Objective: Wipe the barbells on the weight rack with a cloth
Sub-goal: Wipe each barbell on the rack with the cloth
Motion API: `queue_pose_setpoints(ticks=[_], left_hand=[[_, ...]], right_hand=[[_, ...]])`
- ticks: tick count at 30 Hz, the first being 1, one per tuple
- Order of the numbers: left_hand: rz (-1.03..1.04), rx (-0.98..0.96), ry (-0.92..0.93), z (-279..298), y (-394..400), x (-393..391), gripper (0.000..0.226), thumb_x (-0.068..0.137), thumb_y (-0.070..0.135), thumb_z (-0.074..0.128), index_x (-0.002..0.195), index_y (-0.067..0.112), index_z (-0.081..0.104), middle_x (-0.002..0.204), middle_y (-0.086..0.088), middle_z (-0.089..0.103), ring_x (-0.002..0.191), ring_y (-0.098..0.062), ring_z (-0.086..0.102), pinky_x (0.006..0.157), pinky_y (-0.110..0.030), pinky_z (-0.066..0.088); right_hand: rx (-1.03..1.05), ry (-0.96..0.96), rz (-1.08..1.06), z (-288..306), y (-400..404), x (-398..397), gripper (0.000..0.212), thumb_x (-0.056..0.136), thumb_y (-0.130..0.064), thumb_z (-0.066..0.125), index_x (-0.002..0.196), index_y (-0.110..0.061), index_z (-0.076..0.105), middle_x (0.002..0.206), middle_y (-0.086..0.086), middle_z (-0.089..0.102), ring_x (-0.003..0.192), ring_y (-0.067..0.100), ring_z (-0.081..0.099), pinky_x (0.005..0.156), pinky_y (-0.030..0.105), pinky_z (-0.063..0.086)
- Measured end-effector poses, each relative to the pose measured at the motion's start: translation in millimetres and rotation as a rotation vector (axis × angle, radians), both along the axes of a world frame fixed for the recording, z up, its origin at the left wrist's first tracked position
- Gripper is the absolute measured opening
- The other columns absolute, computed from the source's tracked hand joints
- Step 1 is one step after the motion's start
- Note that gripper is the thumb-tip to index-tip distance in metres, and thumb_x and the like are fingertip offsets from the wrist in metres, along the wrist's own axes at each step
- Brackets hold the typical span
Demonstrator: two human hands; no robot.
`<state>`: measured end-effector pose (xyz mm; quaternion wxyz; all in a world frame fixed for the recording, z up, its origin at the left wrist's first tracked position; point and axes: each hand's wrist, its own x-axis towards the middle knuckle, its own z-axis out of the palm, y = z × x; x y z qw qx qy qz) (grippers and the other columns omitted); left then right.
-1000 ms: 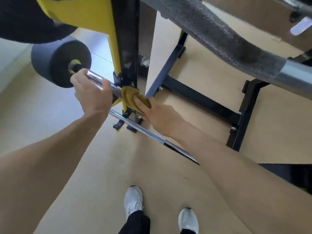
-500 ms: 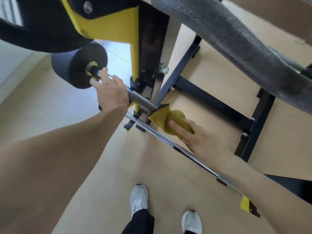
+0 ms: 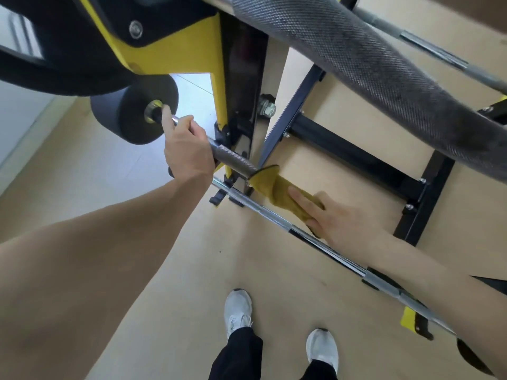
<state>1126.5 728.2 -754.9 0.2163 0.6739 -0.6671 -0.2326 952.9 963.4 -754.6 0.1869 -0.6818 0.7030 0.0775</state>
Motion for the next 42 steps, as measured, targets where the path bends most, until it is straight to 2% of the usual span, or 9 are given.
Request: queue_pose_setpoints(ticks=[5, 11, 18, 22, 28, 33, 36, 38, 42], left_hand=[[-0.028, -0.011, -0.040, 1, 0, -2, 0.032, 0.106, 0.025, 0.044, 0.127, 0.012, 0.065, 0.162, 0.001, 0.030, 0.128, -0.014, 0.054, 0.064, 0.015, 0.016], [-0.027, -0.015, -0.086, 3, 1, -1, 0.032, 0.106, 0.024, 0.043, 0.123, 0.010, 0.066, 0.162, 0.000, 0.031, 0.128, -0.015, 0.053, 0.063, 0.016, 0.015], [-0.050, 0.020, -0.079, 0, -4, 0, 0.030, 0.105, 0.026, 0.045, 0.126, 0.012, 0.063, 0.162, -0.002, 0.028, 0.119, -0.016, 0.059, 0.080, 0.003, 0.026], [-0.068, 0.011, -0.084, 0, -4, 0, 0.030, 0.105, 0.025, 0.045, 0.129, 0.012, 0.059, 0.162, -0.003, 0.028, 0.104, -0.008, 0.057, 0.078, -0.001, 0.029], [-0.083, -0.029, -0.192, 2, -4, -1, 0.031, 0.107, 0.026, 0.039, 0.129, 0.011, 0.055, 0.159, -0.004, 0.031, 0.108, -0.020, 0.063, 0.081, -0.016, 0.040], [-0.098, -0.013, -0.180, -2, -7, -1, 0.030, 0.107, 0.026, 0.039, 0.125, 0.011, 0.058, 0.159, -0.005, 0.029, 0.113, -0.020, 0.061, 0.087, -0.019, 0.044], [-0.091, -0.001, -0.148, -8, -11, 0, 0.026, 0.106, 0.025, 0.041, 0.120, 0.012, 0.059, 0.158, -0.005, 0.030, 0.109, -0.022, 0.062, 0.093, -0.033, 0.054], [-0.097, 0.009, -0.147, -9, -11, -1, 0.024, 0.105, 0.024, 0.043, 0.119, 0.012, 0.058, 0.158, -0.006, 0.029, 0.104, -0.022, 0.063, 0.091, -0.036, 0.056], [-0.106, -0.007, -0.178, -10, -11, 0, 0.023, 0.106, 0.022, 0.040, 0.119, 0.012, 0.056, 0.158, -0.007, 0.029, 0.105, -0.021, 0.062, 0.088, -0.035, 0.055]], right_hand=[[-0.035, -0.044, -0.040, -11, -57, 26, 0.068, 0.104, -0.035, 0.034, 0.157, -0.017, -0.005, 0.124, 0.016, 0.049, 0.052, 0.026, 0.049, 0.046, 0.034, 0.035], [-0.118, -0.146, -0.214, -9, -112, 68, 0.046, 0.104, -0.044, 0.038, 0.135, -0.010, 0.038, 0.112, 0.009, 0.062, 0.082, 0.033, 0.066, 0.063, 0.034, 0.038], [0.168, -0.253, -0.481, 14, 0, 12, 0.035, 0.099, -0.054, 0.044, 0.111, -0.021, 0.042, 0.094, 0.000, 0.058, 0.076, 0.026, 0.059, 0.068, 0.038, 0.044], [0.104, -0.319, -0.388, 9, -48, 24, 0.030, 0.101, -0.052, 0.040, 0.102, -0.022, 0.037, 0.086, -0.001, 0.057, 0.071, 0.028, 0.059, 0.066, 0.036, 0.042], [-0.096, -0.275, -0.234, -15, -142, 71, 0.044, 0.103, -0.052, 0.031, 0.122, -0.013, 0.039, 0.091, 0.005, 0.055, 0.080, 0.032, 0.065, 0.066, 0.041, 0.050], [-0.055, -0.267, -0.288, -1, -40, 30, 0.051, 0.104, -0.045, 0.030, 0.150, -0.023, 0.027, 0.113, -0.004, 0.051, 0.086, 0.025, 0.055, 0.068, 0.036, 0.038], [0.115, -0.296, -0.416, 14, 0, 7, 0.028, 0.101, -0.050, 0.032, 0.117, -0.030, 0.042, 0.096, -0.006, 0.060, 0.078, 0.024, 0.058, 0.067, 0.036, 0.039], [0.147, -0.298, -0.394, 15, -25, 10, 0.025, 0.102, -0.050, 0.035, 0.106, -0.026, 0.042, 0.080, -0.007, 0.057, 0.070, 0.025, 0.059, 0.063, 0.035, 0.040], [-0.041, -0.304, -0.237, -2, -129, 60, 0.033, 0.104, -0.044, 0.037, 0.118, -0.015, 0.043, 0.085, 0.001, 0.054, 0.074, 0.032, 0.061, 0.064, 0.033, 0.040]])
